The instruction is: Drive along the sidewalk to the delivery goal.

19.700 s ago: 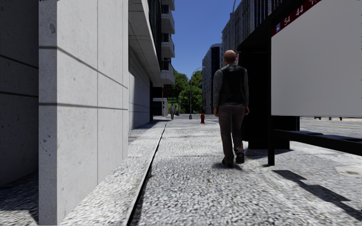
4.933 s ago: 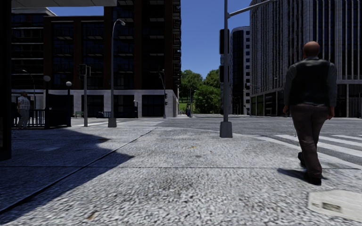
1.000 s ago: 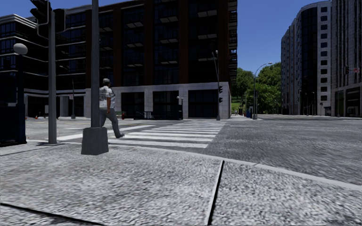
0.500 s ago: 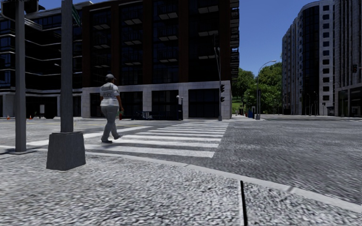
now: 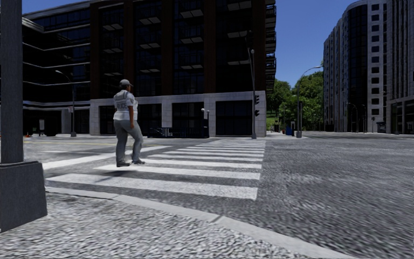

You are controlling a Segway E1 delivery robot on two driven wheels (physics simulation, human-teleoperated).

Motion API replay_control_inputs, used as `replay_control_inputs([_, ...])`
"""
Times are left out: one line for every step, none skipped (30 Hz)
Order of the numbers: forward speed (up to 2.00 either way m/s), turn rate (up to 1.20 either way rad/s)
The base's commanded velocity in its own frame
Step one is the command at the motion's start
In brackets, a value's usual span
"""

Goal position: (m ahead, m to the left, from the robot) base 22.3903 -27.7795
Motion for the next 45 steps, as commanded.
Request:
replay_control_inputs([1.78, 0.00])
replay_control_inputs([1.78, 0.00])
replay_control_inputs([1.78, 0.00])
replay_control_inputs([1.78, 0.00])
replay_control_inputs([1.78, 0.00])
replay_control_inputs([1.78, 0.00])
replay_control_inputs([1.78, 0.00])
replay_control_inputs([1.78, 0.00])
replay_control_inputs([1.78, 0.00])
replay_control_inputs([1.78, 0.00])
replay_control_inputs([1.78, 0.00])
replay_control_inputs([1.78, 0.00])
replay_control_inputs([1.78, 0.00])
replay_control_inputs([1.78, 0.00])
replay_control_inputs([1.78, 0.00])
replay_control_inputs([1.78, 0.00])
replay_control_inputs([1.78, 0.00])
replay_control_inputs([1.78, 0.00])
replay_control_inputs([1.78, 0.00])
replay_control_inputs([1.78, 0.00])
replay_control_inputs([1.78, -0.01])
replay_control_inputs([1.78, -0.09])
replay_control_inputs([1.78, -0.20])
replay_control_inputs([1.78, -0.20])
replay_control_inputs([1.77, -0.29])
replay_control_inputs([1.77, -0.42])
replay_control_inputs([1.77, -0.53])
replay_control_inputs([1.77, -0.65])
replay_control_inputs([1.77, -0.86])
replay_control_inputs([1.77, -0.99])
replay_control_inputs([1.77, -1.20])
replay_control_inputs([1.77, -1.20])
replay_control_inputs([1.76, -1.20])
replay_control_inputs([1.76, -1.20])
replay_control_inputs([1.76, -1.20])
replay_control_inputs([1.76, -1.19])
replay_control_inputs([1.76, -0.99])
replay_control_inputs([1.76, -0.52])
replay_control_inputs([1.76, -0.37])
replay_control_inputs([1.76, -0.24])
replay_control_inputs([1.76, -0.24])
replay_control_inputs([1.76, -0.11])
replay_control_inputs([1.75, -0.02])
replay_control_inputs([1.75, 0.00])
replay_control_inputs([1.75, 0.00])
